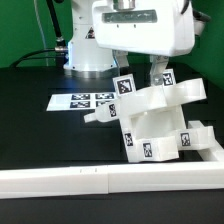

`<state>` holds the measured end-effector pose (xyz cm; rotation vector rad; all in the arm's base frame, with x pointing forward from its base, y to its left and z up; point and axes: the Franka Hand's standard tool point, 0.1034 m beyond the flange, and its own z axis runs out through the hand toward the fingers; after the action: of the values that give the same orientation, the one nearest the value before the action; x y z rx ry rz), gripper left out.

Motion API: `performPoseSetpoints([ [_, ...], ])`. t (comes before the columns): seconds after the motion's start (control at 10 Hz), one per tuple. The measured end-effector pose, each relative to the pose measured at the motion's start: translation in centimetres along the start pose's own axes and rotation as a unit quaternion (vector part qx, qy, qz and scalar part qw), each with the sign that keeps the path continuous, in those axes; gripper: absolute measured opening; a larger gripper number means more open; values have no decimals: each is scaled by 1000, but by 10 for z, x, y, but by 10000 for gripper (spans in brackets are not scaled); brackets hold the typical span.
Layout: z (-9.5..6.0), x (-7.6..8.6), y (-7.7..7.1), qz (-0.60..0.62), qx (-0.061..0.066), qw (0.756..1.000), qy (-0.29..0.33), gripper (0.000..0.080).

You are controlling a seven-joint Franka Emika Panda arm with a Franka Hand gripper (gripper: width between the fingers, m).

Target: Assemble chair

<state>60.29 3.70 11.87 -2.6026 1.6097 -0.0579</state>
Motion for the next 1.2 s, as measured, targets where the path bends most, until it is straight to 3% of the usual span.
performPoseSetpoints([
  [0.3, 0, 0, 0, -111, 0, 994, 0, 649],
  [0.6, -2, -3, -2, -109, 2, 994, 0, 649],
  [0.9, -12, -7, -10, -108, 11, 994, 0, 649],
  [1.2, -16, -22, -20, -109, 16, 994, 0, 649],
])
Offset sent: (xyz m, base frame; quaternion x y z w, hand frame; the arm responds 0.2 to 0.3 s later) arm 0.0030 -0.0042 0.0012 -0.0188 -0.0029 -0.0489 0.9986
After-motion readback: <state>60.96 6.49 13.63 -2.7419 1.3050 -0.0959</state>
